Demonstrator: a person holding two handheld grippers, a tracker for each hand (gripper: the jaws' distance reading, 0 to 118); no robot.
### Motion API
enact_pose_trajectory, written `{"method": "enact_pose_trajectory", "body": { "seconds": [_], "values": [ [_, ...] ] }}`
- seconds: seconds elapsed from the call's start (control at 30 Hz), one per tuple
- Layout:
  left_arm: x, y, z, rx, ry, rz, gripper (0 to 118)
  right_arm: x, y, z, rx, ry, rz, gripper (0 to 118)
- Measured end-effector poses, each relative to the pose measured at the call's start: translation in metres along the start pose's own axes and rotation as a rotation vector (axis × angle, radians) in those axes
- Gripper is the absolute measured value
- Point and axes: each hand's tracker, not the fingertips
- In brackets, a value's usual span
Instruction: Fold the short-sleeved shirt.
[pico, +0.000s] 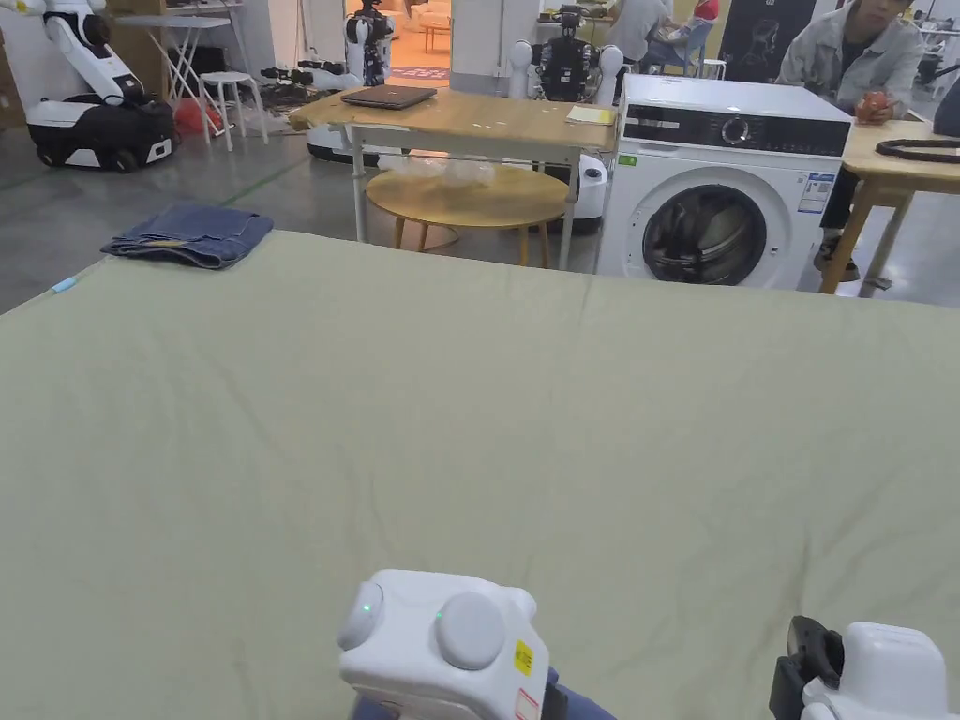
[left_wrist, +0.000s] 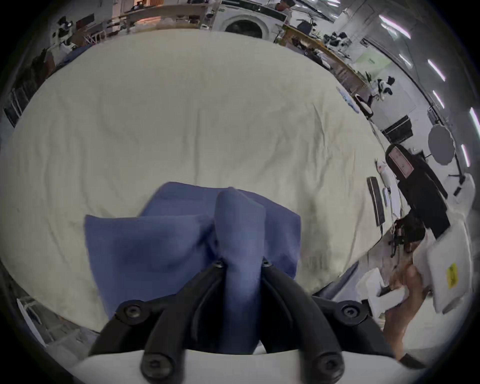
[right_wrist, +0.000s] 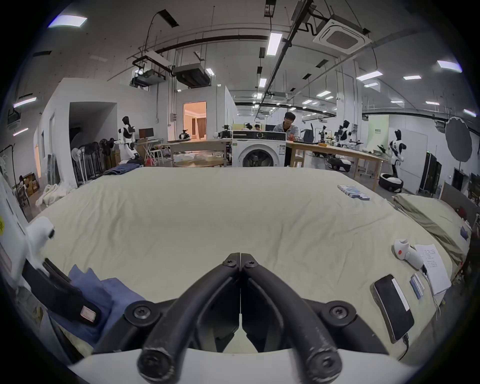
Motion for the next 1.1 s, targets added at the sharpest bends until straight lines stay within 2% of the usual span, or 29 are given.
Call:
{"method": "enact_pose_trajectory", "body": {
  "seconds": [0.1,0.17,0.23,0.27,0.3,0.33,0.53,0.6,0.67,0.73,0.77,0.9,1.03,1.1],
  "values": [
    [0.002,0.003,-0.014,0.006,0.005,0.04,8,0.0,-0.001,0.0,-0.006,-0.002,-0.003,0],
    [-0.004,0.005,-0.016,0.003,-0.003,0.072,14,0.001,-0.002,0.0,-0.008,-0.001,-0.006,0],
    [-0.007,0.005,-0.011,0.007,-0.073,0.091,17,0.0,-0.001,0.0,-0.009,0.002,-0.006,0],
    [-0.009,0.005,-0.006,0.008,-0.129,0.105,24,0.0,-0.001,0.0,-0.008,0.002,-0.006,0],
    [-0.011,0.004,0.0,0.009,-0.162,0.113,38,0.0,-0.001,0.0,-0.007,0.003,-0.005,0],
    [-0.012,0.003,0.007,0.008,-0.179,0.107,42,0.0,-0.001,0.0,-0.007,0.005,-0.005,0],
    [-0.031,0.0,0.057,0.119,-0.316,0.109,43,0.0,0.0,0.002,0.001,0.011,-0.01,0],
    [-0.041,-0.001,0.063,0.164,-0.313,0.093,43,0.0,-0.001,0.002,0.0,0.011,-0.011,0],
    [-0.048,-0.002,0.056,0.166,-0.309,0.098,37,0.001,-0.002,0.001,0.001,0.017,-0.019,0],
    [-0.054,-0.002,0.038,0.125,-0.334,0.129,15,0.0,-0.003,0.001,0.0,0.017,-0.021,0],
    [-0.052,-0.003,0.026,0.109,-0.365,0.128,11,0.0,-0.004,0.001,0.0,0.019,-0.024,0],
    [-0.041,-0.009,-0.022,0.034,-0.485,0.117,9,0.0,-0.005,0.0,0.002,0.024,-0.029,0],
    [-0.034,-0.011,-0.067,0.027,-0.443,0.128,0,0.001,-0.005,-0.001,0.005,0.026,-0.034,0],
    [-0.035,-0.013,-0.081,0.034,-0.436,0.153,0,0.002,-0.005,-0.001,0.006,0.029,-0.045,0]
  ]
}}
